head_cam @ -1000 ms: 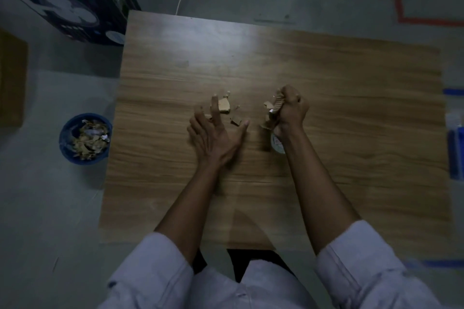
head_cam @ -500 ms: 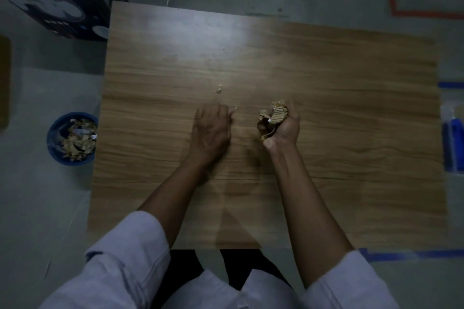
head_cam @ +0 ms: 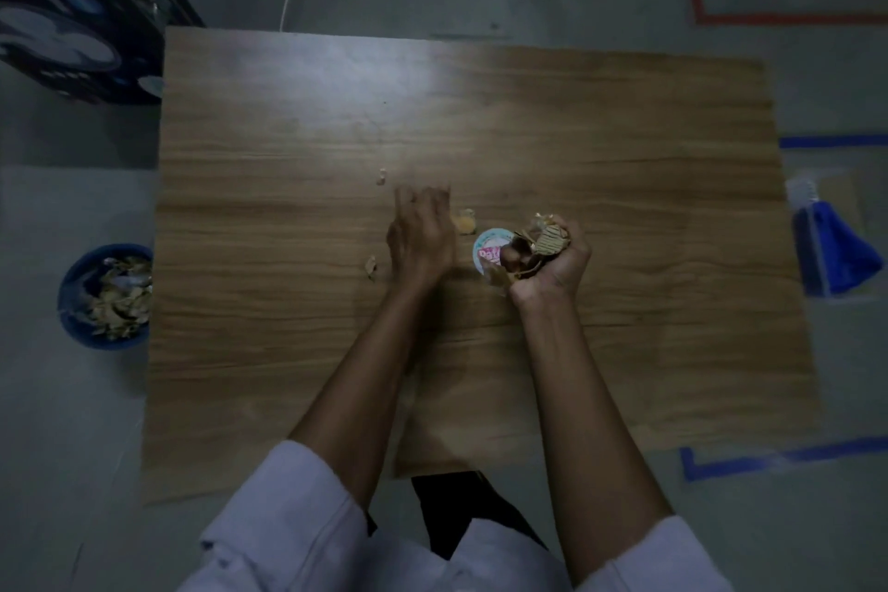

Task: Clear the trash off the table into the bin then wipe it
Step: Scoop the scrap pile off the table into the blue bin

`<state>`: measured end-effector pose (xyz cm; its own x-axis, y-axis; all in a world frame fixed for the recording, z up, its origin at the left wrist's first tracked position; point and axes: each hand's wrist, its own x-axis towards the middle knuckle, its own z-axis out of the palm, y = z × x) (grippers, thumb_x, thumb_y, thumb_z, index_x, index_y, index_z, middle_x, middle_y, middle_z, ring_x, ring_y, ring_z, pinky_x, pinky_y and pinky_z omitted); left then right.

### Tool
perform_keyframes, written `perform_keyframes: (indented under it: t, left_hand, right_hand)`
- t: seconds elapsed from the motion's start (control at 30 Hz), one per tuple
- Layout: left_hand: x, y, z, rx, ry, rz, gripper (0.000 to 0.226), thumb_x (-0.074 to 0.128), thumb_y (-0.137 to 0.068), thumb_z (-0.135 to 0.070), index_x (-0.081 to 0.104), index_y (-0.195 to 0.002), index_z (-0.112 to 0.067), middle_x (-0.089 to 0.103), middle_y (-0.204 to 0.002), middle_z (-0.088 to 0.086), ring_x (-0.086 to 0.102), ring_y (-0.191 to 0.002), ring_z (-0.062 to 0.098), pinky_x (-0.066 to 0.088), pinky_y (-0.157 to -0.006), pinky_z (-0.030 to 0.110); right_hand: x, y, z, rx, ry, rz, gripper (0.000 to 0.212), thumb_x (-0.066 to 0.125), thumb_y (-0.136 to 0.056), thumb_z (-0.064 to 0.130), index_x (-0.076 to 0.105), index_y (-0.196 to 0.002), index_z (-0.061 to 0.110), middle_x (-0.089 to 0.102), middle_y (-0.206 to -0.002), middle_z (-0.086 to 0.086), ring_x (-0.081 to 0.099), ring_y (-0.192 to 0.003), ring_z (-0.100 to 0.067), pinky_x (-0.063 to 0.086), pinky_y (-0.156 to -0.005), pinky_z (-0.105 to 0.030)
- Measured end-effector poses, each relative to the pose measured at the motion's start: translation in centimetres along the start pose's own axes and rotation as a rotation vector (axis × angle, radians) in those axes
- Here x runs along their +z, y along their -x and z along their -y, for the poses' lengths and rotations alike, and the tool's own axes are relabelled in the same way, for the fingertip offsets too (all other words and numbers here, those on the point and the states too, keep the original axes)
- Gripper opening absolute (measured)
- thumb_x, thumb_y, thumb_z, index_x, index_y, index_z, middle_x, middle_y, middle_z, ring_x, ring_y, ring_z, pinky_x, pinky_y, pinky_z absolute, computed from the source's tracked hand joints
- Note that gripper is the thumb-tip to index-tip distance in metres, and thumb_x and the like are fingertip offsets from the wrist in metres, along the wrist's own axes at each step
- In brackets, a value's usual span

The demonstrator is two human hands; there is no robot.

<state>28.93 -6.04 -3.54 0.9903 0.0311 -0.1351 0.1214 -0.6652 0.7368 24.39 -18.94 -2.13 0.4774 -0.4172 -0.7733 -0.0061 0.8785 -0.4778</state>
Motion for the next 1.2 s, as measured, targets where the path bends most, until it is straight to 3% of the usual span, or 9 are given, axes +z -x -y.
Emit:
perform_keyframes:
  t: [0.07, 0.2, 0.37, 0.47, 0.67, 0.8, 0.93, 1.07, 1.2]
  left_hand:
    - [1.4, 0.7, 0.1, 0.166, -0.235, 0.131, 0.037, 0.036, -0.109, -0.040, 0.055, -0.115, -0.010, 0.061, -0.114, 0.018, 0.061, -0.099, 0.042, 0.042, -0.073, 0.045]
    - [2.9, 0.8, 0.1, 0.283, -0.532, 0.234, 0.063, 0.042, -0.102, -0.057, 0.034, -0.145, -0.012, 0.064, -0.114, 0.018, 0.066, -0.090, 0.042, 0.046, -0.065, 0.043]
    - [2.7, 1.8, 0.4, 0.382, -0.676, 0.262, 0.030, 0.048, -0.102, -0.024, 0.041, -0.129, -0.011, 0.061, -0.112, 0.015, 0.069, -0.080, 0.041, 0.045, -0.059, 0.042]
    - [2.0, 1.7, 0.8, 0.411, -0.660, 0.313, 0.033, 0.052, -0.096, -0.015, 0.041, -0.127, -0.009, 0.061, -0.112, 0.015, 0.068, -0.082, 0.040, 0.047, -0.061, 0.043]
    - [-3.2, 3.7, 2.0, -0.071, -0.265, 0.091, 0.020, 0.051, -0.098, -0.012, 0.052, -0.117, -0.013, 0.069, -0.118, 0.012, 0.065, -0.098, 0.042, 0.043, -0.072, 0.041]
    - [-4.4, 6.4, 5.3, -0.153, -0.473, 0.058, 0.034, 0.053, -0.101, -0.028, 0.045, -0.123, -0.004, 0.050, -0.127, 0.019, 0.064, -0.098, 0.041, 0.051, -0.078, 0.047]
    - [-3.6, 6.0, 5.4, -0.131, -0.564, 0.045, 0.045, 0.037, -0.107, -0.045, 0.044, -0.123, -0.003, 0.048, -0.126, 0.019, 0.068, -0.087, 0.036, 0.052, -0.068, 0.043]
    - [-3.3, 6.0, 6.4, -0.055, -0.609, 0.045, 0.026, 0.035, -0.104, -0.021, 0.052, -0.114, -0.005, 0.058, -0.116, 0.019, 0.070, -0.070, 0.030, 0.050, -0.054, 0.036]
    - [-3.7, 6.2, 7.2, 0.074, -0.680, 0.059, 0.020, 0.041, -0.107, -0.022, 0.053, -0.110, -0.006, 0.057, -0.107, 0.017, 0.068, -0.065, 0.032, 0.045, -0.050, 0.036]
  right_hand:
    - [-0.6, 0.3, 0.7, -0.002, -0.029, 0.029, 0.018, 0.054, -0.085, 0.025, 0.048, -0.068, 0.019, 0.046, -0.061, 0.003, 0.041, -0.043, -0.014, 0.035, -0.046, -0.016]
    - [-2.3, 0.8, 1.4, 0.009, -0.013, 0.028, 0.018, 0.053, -0.081, 0.025, 0.046, -0.066, 0.018, 0.040, -0.051, 0.003, 0.030, -0.036, -0.014, 0.020, -0.045, -0.014]
    - [-3.4, 1.4, 1.0, 0.002, -0.041, 0.033, 0.020, 0.053, -0.078, 0.025, 0.048, -0.062, 0.014, 0.043, -0.047, 0.001, 0.032, -0.033, -0.013, 0.021, -0.044, -0.014]
    - [-3.4, 2.1, 0.8, -0.008, -0.050, 0.070, 0.018, 0.053, -0.074, 0.026, 0.047, -0.061, 0.015, 0.043, -0.048, 0.002, 0.032, -0.032, -0.012, 0.020, -0.042, -0.014]
    - [-1.5, 2.7, -0.5, 0.035, -0.006, 0.091, 0.028, 0.044, -0.093, 0.024, 0.048, -0.066, 0.016, 0.039, -0.048, 0.003, 0.031, -0.033, -0.011, 0.019, -0.042, -0.014]
    - [-0.7, 3.0, -2.1, 0.059, 0.054, 0.087, 0.024, 0.045, -0.091, 0.025, 0.048, -0.069, 0.017, 0.040, -0.047, 0.005, 0.032, -0.032, -0.011, 0.019, -0.044, -0.013]
    - [-1.2, 3.1, -2.7, 0.025, 0.101, 0.067, 0.024, 0.046, -0.091, 0.024, 0.048, -0.069, 0.016, 0.041, -0.046, 0.005, 0.034, -0.032, -0.011, 0.019, -0.043, -0.013]
    - [-3.5, 3.1, -1.6, 0.002, 0.068, 0.037, 0.032, 0.045, -0.092, 0.024, 0.051, -0.061, 0.017, 0.042, -0.048, 0.004, 0.032, -0.033, -0.011, 0.017, -0.044, -0.014]
    - [-4.7, 3.9, -1.4, 0.017, 0.081, 0.041, 0.022, 0.049, -0.087, 0.024, 0.043, -0.066, 0.021, 0.037, -0.049, 0.006, 0.028, -0.033, -0.010, 0.018, -0.040, -0.014]
